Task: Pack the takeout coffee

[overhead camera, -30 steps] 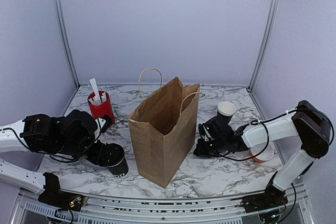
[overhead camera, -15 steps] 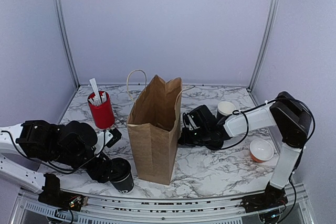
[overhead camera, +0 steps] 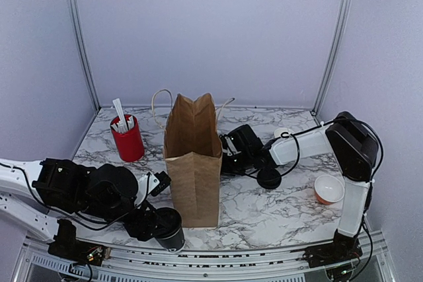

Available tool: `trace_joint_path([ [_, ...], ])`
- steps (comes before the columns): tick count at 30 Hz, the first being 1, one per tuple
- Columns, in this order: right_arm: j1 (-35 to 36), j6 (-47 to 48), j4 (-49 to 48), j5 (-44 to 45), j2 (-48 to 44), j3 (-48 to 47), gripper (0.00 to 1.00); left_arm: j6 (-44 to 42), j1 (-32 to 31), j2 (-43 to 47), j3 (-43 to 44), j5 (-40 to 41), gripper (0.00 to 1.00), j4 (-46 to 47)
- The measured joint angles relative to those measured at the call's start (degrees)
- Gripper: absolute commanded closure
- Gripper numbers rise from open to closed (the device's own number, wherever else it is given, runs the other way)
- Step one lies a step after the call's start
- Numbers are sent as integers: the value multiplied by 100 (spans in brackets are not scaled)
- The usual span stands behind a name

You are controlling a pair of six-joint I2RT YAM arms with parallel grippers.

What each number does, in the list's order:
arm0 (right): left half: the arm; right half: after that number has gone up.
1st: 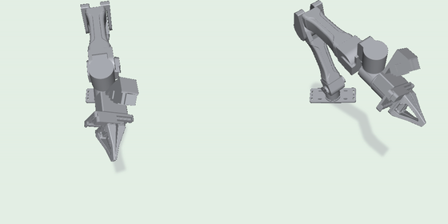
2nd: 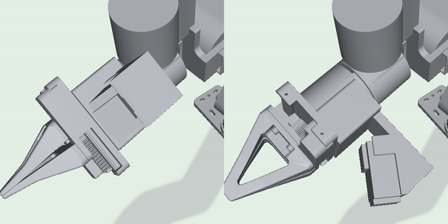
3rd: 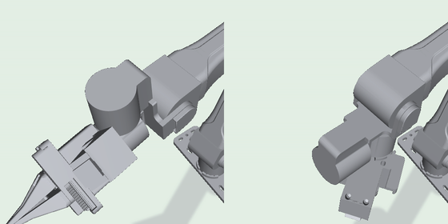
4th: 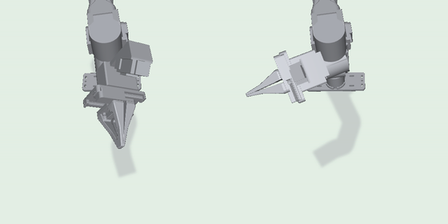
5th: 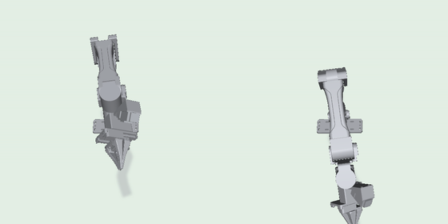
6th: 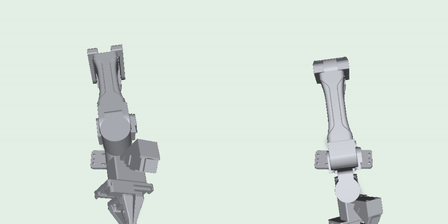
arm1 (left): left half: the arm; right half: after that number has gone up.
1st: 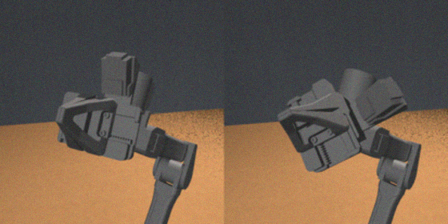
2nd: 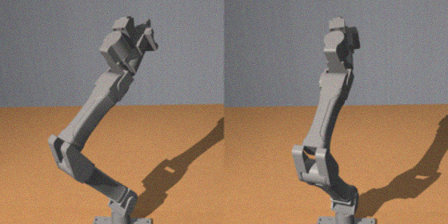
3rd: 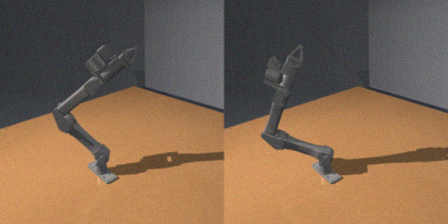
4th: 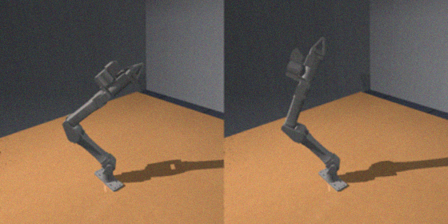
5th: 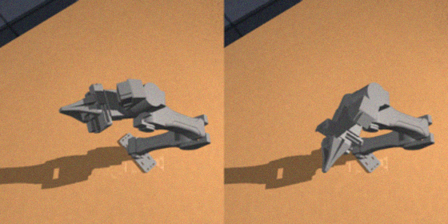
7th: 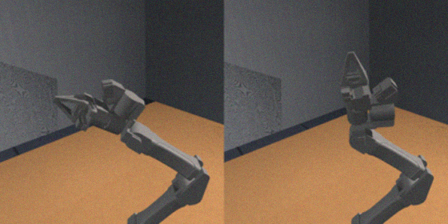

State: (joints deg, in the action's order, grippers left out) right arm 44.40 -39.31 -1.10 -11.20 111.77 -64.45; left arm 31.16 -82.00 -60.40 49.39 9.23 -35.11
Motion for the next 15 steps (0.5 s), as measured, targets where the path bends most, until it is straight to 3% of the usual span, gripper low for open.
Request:
trace_joint_path([
  [9, -271, 199, 114, -35, 2, -74, 99, 188, -87, -1054, 138, 111, 45, 855],
  [15, -376, 409, 330, -24, -31, -238, 99, 496, -109, -1440, 297, 643, 45, 1043],
])
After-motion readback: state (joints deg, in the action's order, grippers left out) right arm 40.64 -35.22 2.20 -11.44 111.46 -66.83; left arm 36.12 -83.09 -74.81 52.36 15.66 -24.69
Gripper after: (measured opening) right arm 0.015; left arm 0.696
